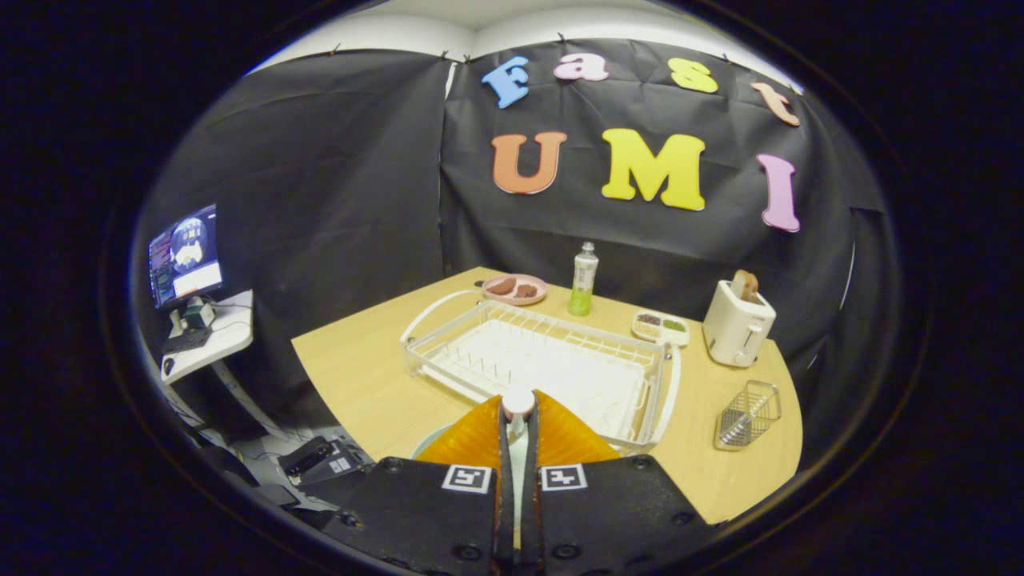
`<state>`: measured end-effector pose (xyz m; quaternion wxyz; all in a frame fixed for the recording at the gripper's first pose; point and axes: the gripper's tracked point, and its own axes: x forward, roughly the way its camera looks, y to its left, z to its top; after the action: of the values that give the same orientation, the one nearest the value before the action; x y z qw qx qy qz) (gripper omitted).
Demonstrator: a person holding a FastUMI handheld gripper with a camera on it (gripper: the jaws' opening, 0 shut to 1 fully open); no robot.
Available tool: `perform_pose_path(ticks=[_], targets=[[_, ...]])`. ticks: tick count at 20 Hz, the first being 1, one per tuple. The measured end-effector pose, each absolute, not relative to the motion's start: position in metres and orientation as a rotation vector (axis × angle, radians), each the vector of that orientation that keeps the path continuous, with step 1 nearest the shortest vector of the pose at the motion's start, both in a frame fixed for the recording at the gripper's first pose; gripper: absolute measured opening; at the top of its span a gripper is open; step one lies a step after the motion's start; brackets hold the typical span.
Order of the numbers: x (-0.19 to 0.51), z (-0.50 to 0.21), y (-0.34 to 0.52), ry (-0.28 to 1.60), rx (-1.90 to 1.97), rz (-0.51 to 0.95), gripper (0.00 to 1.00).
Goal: Take the plate from the dish rack, then take the spoon from the basket and place it into the plate.
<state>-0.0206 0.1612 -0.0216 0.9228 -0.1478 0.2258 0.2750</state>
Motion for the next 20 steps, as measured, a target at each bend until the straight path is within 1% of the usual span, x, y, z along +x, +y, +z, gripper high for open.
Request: perform_pose_path(ticks=[6,10,13,14,16,17,20], targets=[[-0.022,-0.057,0.177,0.575,-0.288,0.628,0.10],[-0.021,-0.067,0.179,0.614,-0.285,0.656,0.13],[-0.021,-0.068,0.178,0.616,-0.281,0.667,0.18],[-0.019,-0.067,0.178,0.613,-0.281,0.661,0.19],[-0.016,-0.063,0.175,0.597,-0.279,0.650,0.24],[-0.015,-0.062,0.173,0.587,-0.282,0.644,0.35],[-0.006,-0.055,0.166,0.537,-0.307,0.609,0.55]])
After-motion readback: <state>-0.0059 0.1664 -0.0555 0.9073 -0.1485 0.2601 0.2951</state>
